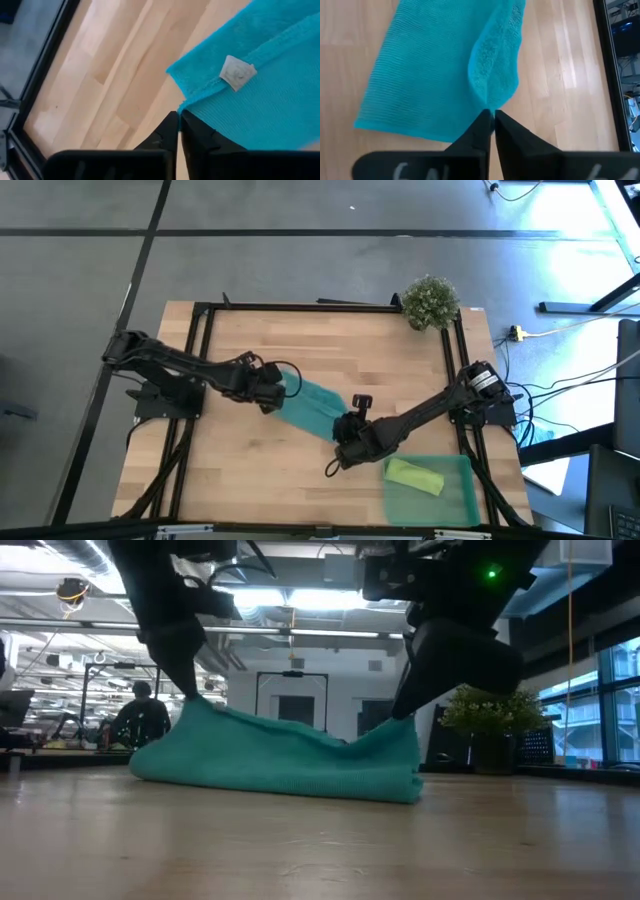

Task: Roll microfiber towels into tight, uniform cylinder then place into a basket
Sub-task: Fold the blue microfiber cloth

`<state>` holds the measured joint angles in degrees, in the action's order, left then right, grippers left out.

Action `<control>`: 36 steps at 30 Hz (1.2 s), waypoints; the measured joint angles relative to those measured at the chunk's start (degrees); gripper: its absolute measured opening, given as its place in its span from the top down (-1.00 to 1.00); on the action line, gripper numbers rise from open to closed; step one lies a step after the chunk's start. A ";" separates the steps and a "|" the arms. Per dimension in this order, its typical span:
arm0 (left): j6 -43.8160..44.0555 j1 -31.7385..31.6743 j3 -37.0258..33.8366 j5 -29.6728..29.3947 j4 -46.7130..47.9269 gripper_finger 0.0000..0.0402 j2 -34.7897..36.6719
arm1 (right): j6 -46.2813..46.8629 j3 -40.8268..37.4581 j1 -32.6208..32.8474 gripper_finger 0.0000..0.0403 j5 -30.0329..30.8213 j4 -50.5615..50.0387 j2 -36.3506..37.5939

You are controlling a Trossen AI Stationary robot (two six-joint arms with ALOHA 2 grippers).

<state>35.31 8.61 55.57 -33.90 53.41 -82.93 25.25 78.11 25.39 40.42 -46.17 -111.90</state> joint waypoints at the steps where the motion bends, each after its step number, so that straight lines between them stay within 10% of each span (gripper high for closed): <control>1: -0.02 -0.31 -0.04 -0.10 0.02 0.89 -0.20 | -0.02 0.00 0.00 0.84 0.02 -0.02 -0.02; 22: -5.97 -6.43 -0.07 -1.10 -1.41 0.56 -0.38 | 0.00 0.00 -1.88 0.16 -1.73 0.89 -0.04; 36: -9.23 -3.07 -3.38 13.76 -9.11 0.60 -0.34 | 0.02 0.00 -2.73 0.15 -13.05 9.36 -0.08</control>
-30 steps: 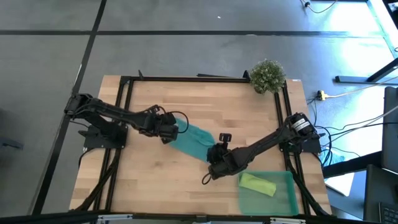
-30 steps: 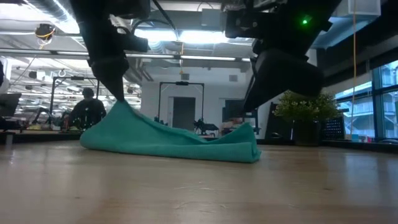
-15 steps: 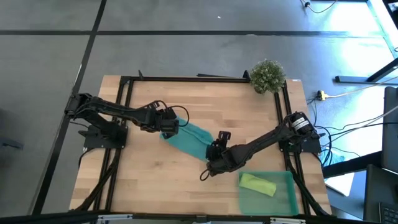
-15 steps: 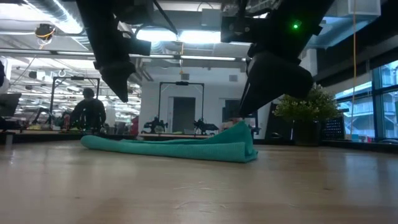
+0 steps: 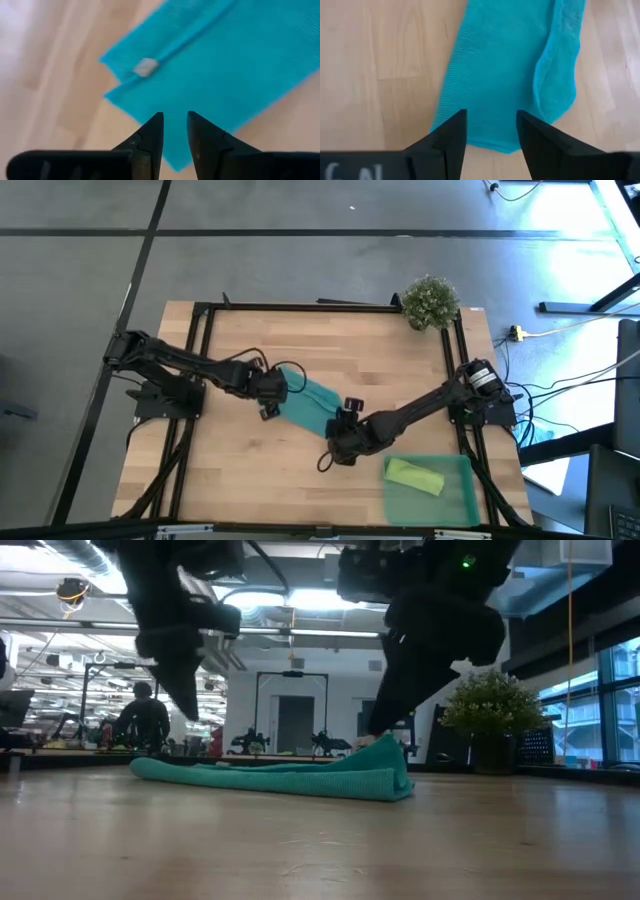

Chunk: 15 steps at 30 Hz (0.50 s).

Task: Roll microfiber towels into tight, uniform cylinder then place into a basket
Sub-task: Fold the blue microfiber cloth

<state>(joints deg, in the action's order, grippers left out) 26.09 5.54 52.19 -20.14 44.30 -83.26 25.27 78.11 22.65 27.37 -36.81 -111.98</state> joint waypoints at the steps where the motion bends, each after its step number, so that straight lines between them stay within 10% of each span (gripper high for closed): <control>1: -0.47 0.60 -1.01 0.82 -1.44 0.60 0.00 | 0.14 0.01 -0.18 0.15 -0.04 0.05 -0.21; 15: 0.28 5.28 -14.17 2.09 -17.12 0.60 0.00 | 1.37 0.00 -1.49 0.15 -5.52 4.72 -6.02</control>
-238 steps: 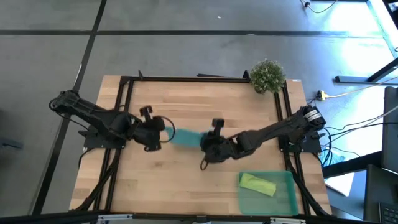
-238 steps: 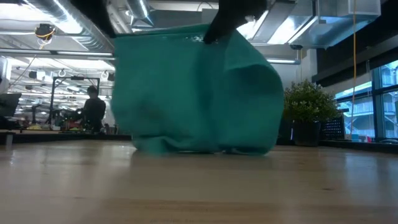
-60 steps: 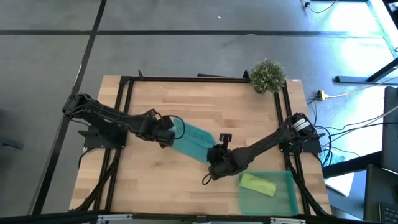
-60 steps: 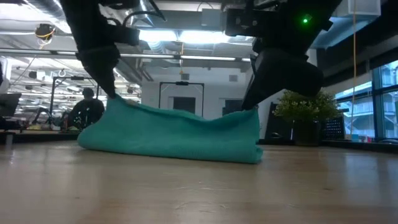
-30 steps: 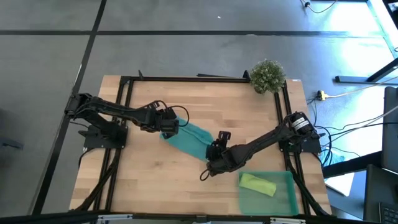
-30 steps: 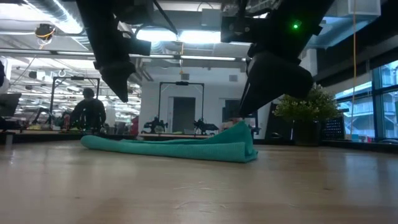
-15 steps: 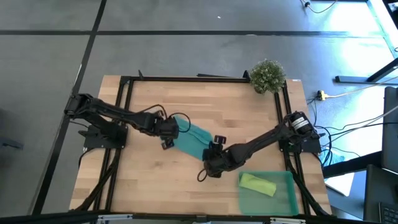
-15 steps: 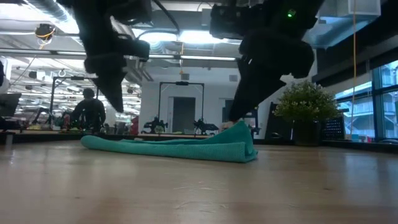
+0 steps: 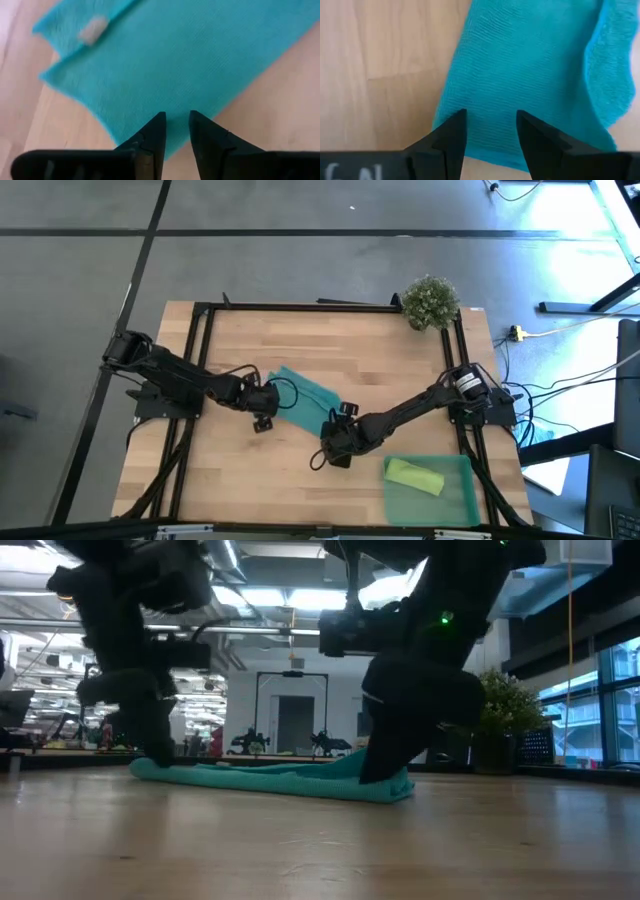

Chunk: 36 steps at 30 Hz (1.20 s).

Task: Roll microfiber towels into tight, uniform cylinder then place into a basket
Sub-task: Fold the blue microfiber cloth

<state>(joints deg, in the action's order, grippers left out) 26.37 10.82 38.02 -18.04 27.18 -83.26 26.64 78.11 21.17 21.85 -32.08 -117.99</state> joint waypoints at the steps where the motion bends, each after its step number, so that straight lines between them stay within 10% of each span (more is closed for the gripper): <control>1: 0.34 -0.04 -0.61 0.00 0.18 0.60 0.00 | 0.08 0.00 0.00 0.15 -1.01 0.36 -0.03; 25: -10.49 -9.85 -2.17 -4.39 -2.30 0.60 0.52 | -11.92 0.48 0.52 0.14 -16.14 23.55 -4.28; 36: -10.02 -4.53 1.39 -5.22 0.24 0.60 4.55 | -10.65 2.73 0.26 0.14 -3.91 15.36 0.57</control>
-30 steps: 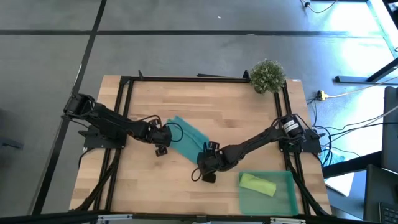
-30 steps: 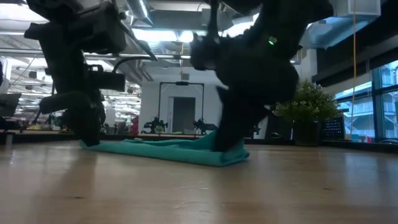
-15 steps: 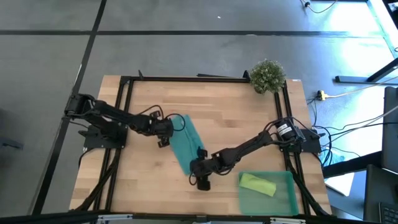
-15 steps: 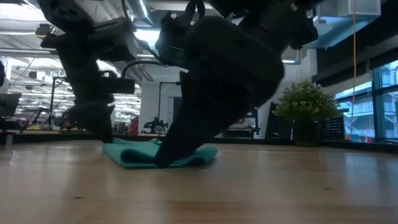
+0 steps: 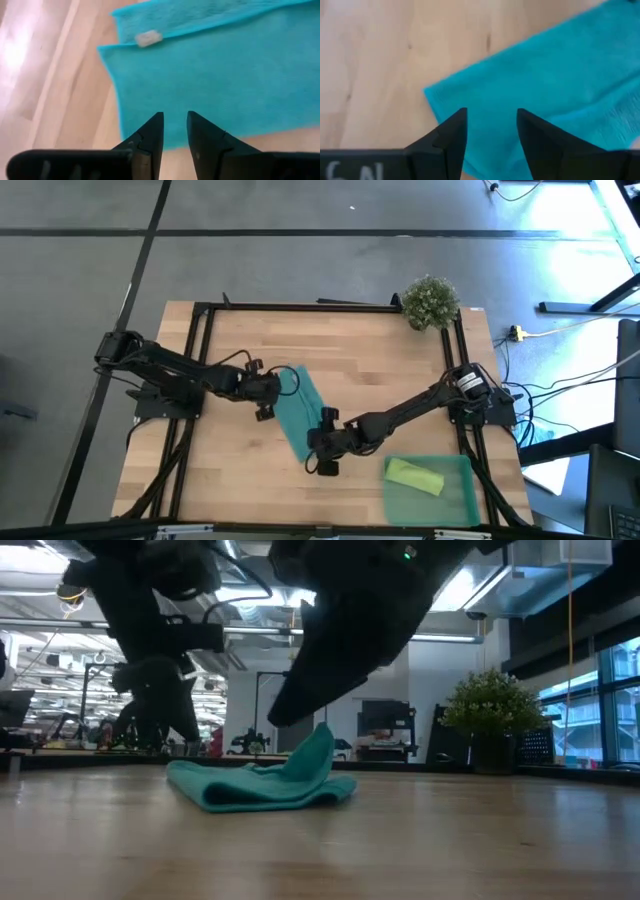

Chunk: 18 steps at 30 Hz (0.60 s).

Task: Roll microfiber towels into tight, uniform cylinder then place into a basket
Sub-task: Fold the blue microfiber cloth

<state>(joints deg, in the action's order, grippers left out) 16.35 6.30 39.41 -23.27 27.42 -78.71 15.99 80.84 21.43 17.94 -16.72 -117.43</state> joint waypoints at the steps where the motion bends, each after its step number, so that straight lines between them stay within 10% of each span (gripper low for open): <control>1: 0.56 0.78 0.00 0.04 0.04 0.60 0.04 | 0.27 -0.01 -0.20 0.14 0.26 -0.98 -0.02; 18: 9.03 12.63 -0.02 0.45 -2.35 0.60 -0.03 | 16.48 -0.09 -0.59 0.14 10.03 -18.85 -1.79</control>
<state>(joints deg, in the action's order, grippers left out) 25.39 18.93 39.40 -22.81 25.07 -78.74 32.47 80.75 20.84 27.98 -35.57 -119.22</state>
